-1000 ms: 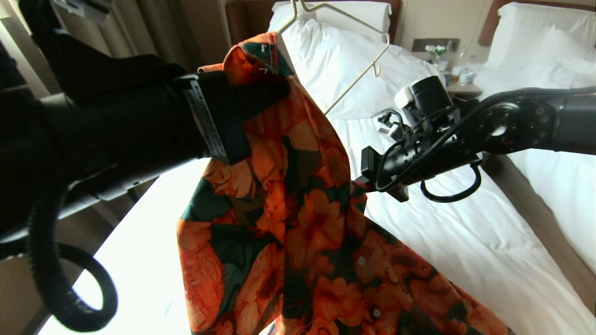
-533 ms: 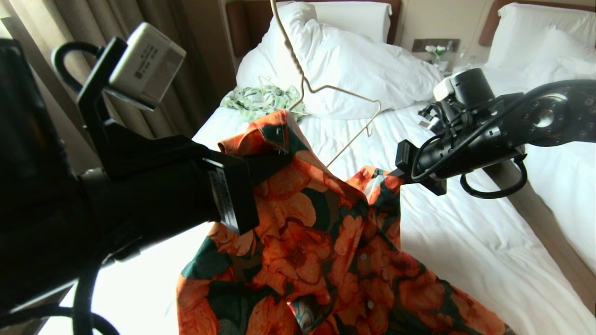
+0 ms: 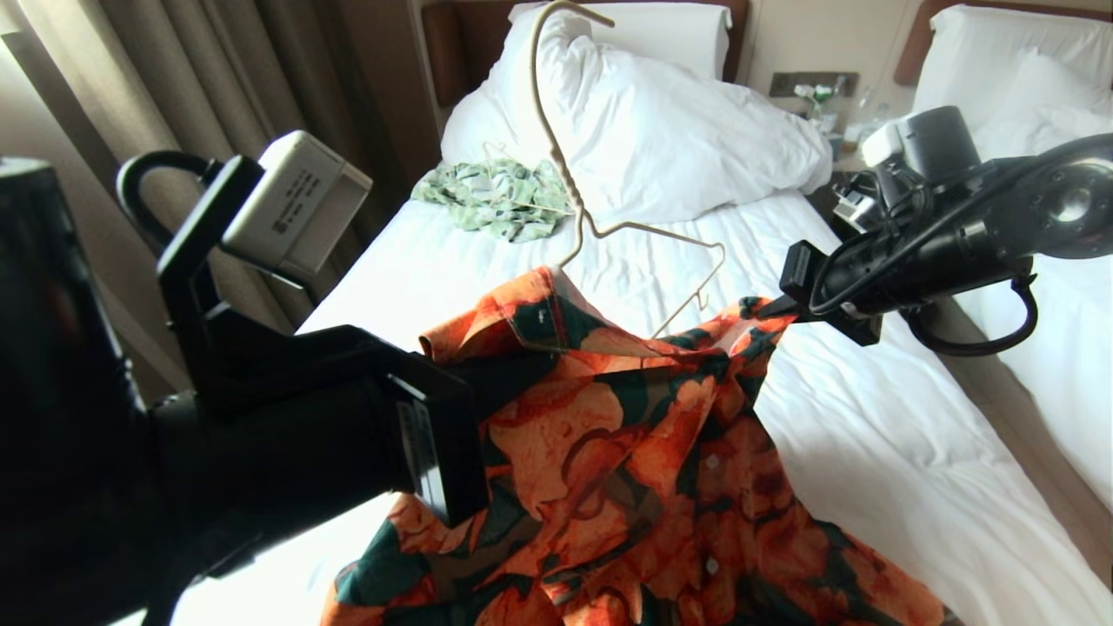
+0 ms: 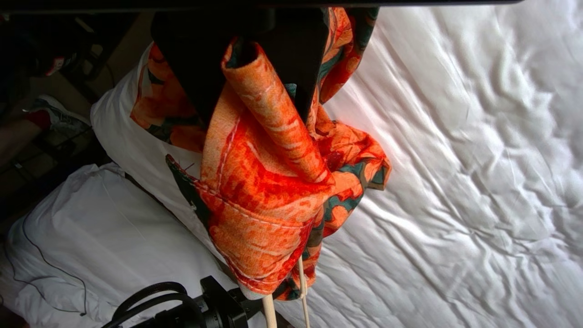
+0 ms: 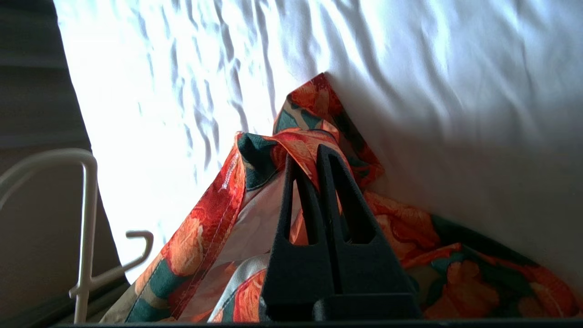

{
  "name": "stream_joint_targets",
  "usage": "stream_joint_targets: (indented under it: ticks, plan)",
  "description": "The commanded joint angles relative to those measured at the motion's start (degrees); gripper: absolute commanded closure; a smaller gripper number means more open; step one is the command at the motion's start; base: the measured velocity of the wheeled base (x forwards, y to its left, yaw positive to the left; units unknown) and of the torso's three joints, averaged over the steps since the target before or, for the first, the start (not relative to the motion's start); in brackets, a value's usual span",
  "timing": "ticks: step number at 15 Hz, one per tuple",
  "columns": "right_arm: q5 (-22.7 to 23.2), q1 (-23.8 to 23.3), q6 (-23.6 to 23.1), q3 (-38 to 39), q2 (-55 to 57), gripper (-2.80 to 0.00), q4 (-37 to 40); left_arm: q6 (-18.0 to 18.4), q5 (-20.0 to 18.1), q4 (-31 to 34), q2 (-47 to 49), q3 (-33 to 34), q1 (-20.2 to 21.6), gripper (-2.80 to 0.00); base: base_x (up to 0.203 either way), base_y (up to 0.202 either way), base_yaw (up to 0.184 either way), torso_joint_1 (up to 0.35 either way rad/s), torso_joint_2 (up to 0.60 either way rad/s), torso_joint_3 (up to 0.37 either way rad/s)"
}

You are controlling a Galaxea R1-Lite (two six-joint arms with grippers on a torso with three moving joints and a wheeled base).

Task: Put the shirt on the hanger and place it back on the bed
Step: Hook the other side of the shirt onto the hanger

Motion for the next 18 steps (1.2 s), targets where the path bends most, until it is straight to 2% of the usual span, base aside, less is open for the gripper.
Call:
stream_joint_targets:
  ticks: [1,3,7,9,15,18]
  plan:
    - [-0.1,-0.5,-0.3,0.0,-0.4,0.00,-1.0,0.0,1.7,-0.1,-0.3,0.5,-2.8,0.00,0.000,0.000,0.000,0.000,0.00,0.000]
    - [-0.1,-0.3,-1.1,0.0,-0.8,0.00,-1.4,0.1,3.1,-0.1,0.5,0.6,-5.4,0.00,0.000,0.000,0.000,0.000,0.00,0.000]
    - [-0.1,-0.2,-1.3,-0.4,-1.9,0.00,-2.2,0.3,3.2,-0.1,1.7,1.6,-6.6,0.00,0.000,0.000,0.000,0.000,0.00,0.000]
    - [-0.1,-0.2,-2.8,-0.4,-2.6,0.00,-3.4,0.3,3.3,0.0,1.9,1.7,-7.6,0.00,0.000,0.000,0.000,0.000,0.00,0.000]
    - [0.0,4.3,-3.1,-1.9,-7.1,0.00,-3.6,0.6,3.6,-0.1,3.7,1.9,-7.4,0.00,0.000,0.000,0.000,0.000,0.00,0.000]
    - [0.0,8.4,-3.1,-2.6,-9.5,0.00,-3.5,1.5,3.5,-0.6,4.5,1.9,-4.8,0.00,0.000,0.000,0.000,0.000,0.00,0.000]
